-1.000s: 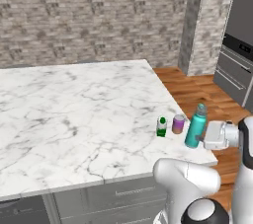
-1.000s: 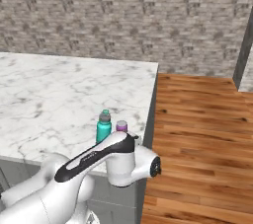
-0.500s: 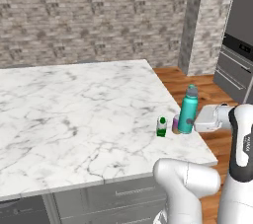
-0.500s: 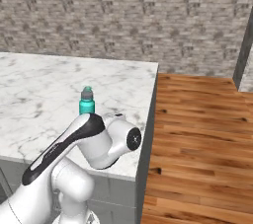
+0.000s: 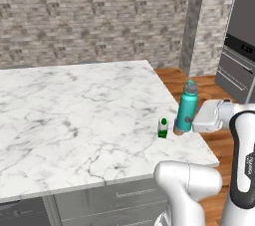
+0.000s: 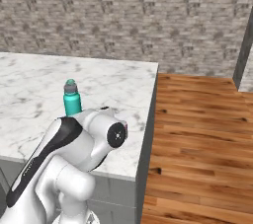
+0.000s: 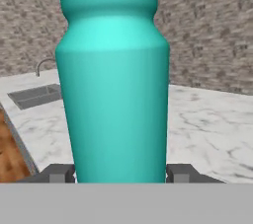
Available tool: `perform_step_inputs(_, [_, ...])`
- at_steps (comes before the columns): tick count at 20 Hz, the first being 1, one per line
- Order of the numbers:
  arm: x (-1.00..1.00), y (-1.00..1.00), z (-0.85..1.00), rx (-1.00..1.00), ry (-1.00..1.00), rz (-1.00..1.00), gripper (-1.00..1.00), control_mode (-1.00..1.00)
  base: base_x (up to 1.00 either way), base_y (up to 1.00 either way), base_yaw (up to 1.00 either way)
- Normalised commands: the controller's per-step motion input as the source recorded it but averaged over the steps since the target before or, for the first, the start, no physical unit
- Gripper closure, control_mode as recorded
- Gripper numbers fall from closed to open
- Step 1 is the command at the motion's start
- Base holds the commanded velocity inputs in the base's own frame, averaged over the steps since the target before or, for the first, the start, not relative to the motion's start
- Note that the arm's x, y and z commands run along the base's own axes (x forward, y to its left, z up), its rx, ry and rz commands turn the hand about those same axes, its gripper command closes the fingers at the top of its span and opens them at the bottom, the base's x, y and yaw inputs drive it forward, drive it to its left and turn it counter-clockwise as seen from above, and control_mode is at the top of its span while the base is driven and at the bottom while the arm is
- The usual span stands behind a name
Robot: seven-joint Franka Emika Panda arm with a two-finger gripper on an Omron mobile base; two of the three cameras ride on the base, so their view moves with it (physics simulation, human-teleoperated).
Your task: Pick the water bottle, can, milk from the counter and place them in the open cabinet.
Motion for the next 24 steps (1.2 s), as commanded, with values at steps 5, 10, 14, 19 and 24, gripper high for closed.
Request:
perform_step_inputs(5, [-0.28, 0.23, 0.28, -0.03, -0.13, 0.00, 1.00, -1.00, 0.00, 0.00, 0.00])
perform_step_inputs(10, [0.00, 0.00, 0.00, 0.00, 0.00, 0.00, 1.00, -1.00, 0.00, 0.00, 0.00])
perform_step_inputs(14, [0.00, 0.00, 0.00, 0.00, 0.00, 0.00, 1.00, -1.00, 0.00, 0.00, 0.00])
perform_step_inputs(19, [0.00, 0.00, 0.00, 0.00, 0.00, 0.00, 1.00, 1.00, -0.06, 0.01, 0.00])
perform_step_inputs(24, [0.00, 0.00, 0.00, 0.00, 0.00, 0.00, 1.00, 1.00, -0.69, 0.40, -0.04])
